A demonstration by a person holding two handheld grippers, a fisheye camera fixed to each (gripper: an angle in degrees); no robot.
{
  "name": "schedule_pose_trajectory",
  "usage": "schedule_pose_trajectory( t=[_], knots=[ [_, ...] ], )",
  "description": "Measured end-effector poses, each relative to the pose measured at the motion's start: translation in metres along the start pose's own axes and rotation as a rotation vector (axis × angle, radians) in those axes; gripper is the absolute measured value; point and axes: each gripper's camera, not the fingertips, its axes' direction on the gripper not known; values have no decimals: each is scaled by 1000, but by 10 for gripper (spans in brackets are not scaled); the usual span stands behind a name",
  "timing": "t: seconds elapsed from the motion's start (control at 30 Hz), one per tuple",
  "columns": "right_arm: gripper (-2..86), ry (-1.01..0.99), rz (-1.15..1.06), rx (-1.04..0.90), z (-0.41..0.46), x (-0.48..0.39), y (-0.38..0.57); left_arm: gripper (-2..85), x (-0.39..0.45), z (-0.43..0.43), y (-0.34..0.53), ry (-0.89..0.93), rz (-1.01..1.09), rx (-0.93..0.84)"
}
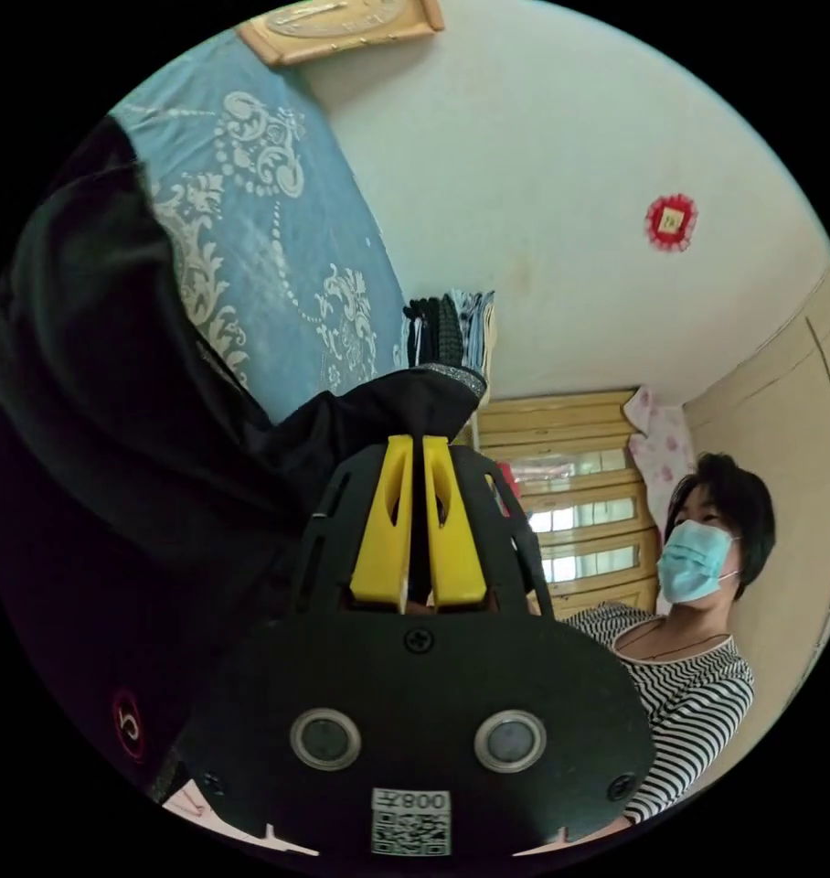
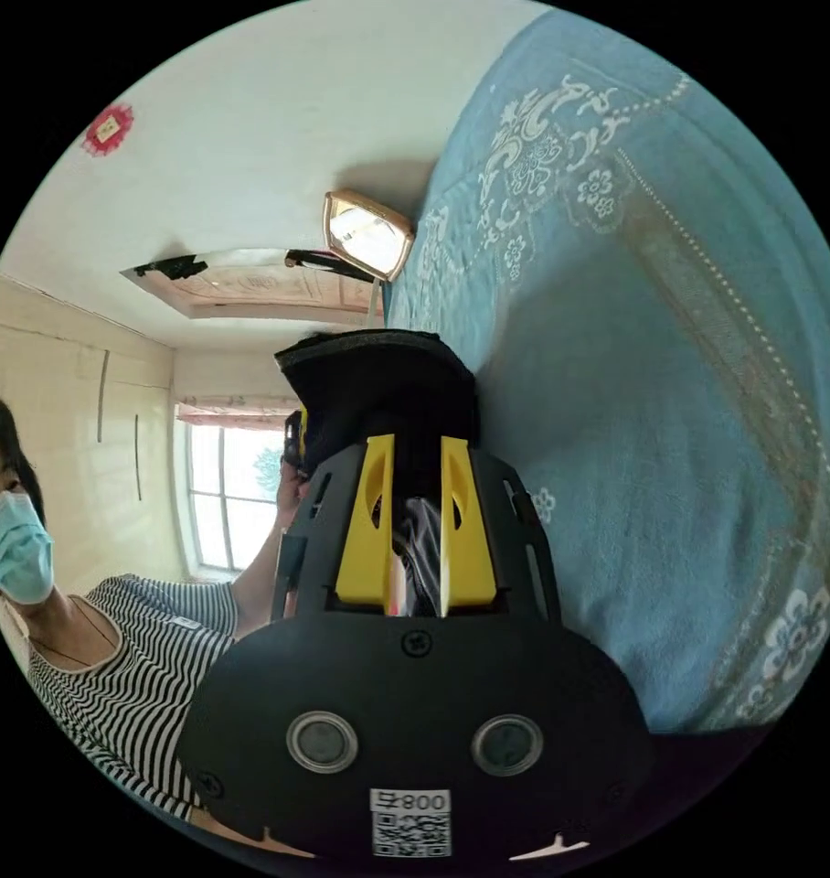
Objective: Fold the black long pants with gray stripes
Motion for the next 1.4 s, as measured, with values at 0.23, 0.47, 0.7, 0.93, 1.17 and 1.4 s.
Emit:
schedule_pose_trajectory(
  t=[0.23, 0.47, 0.7, 0.93, 1.17, 1.4],
  knots=[
    [90, -32, 2, -83, 26, 12, -13, 18, -52, -83, 46, 106, -138, 240],
    [107, -5, -15, -128, 40, 10, -31, 18, -72, -115, 76, 125, -169, 277],
    [114, -19, 3, -74, 12, 6, -23, 19, -81, -130, 95, 154, -175, 277],
    [101, 81, -14, -149, 19, -9, -27, 18, -84, -138, 116, 179, -184, 275],
    [17, 109, -6, -161, 4, -22, -39, 18, -71, -145, 133, 181, -167, 248],
    [6, 110, -232, 117, -157, -114, -60, 23, -27, -109, 117, 318, -63, 174]
  ],
)
